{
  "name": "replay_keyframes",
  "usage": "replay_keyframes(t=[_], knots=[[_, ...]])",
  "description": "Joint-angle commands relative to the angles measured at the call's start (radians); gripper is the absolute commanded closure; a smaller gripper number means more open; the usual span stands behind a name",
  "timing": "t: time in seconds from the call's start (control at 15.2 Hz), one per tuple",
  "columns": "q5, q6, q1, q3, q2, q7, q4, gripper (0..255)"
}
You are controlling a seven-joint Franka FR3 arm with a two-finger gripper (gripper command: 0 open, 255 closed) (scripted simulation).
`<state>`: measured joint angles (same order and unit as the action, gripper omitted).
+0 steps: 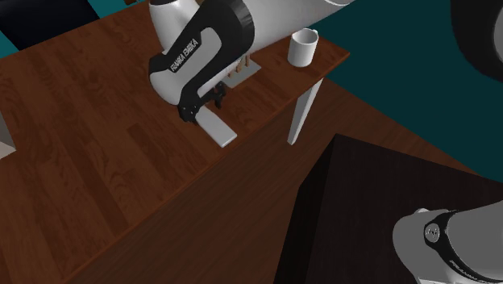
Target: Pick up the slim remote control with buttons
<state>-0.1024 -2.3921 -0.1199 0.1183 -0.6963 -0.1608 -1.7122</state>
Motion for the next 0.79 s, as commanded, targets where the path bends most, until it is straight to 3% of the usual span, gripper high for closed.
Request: replay_keyframes(t=[0.0, 0.4, 0.46, 0.73], knots=[[-0.003, -0.013, -0.003, -0.002, -0.028, 0.001, 0.016, 0], [-0.008, -0.049, -0.007, -0.008, -0.076, 0.003, 0.028, 0], [-0.008, -0.048, -0.007, -0.008, -0.077, 0.003, 0.03, 255], [-0.008, -0.049, -0.007, -0.008, -0.076, 0.003, 0.027, 255]])
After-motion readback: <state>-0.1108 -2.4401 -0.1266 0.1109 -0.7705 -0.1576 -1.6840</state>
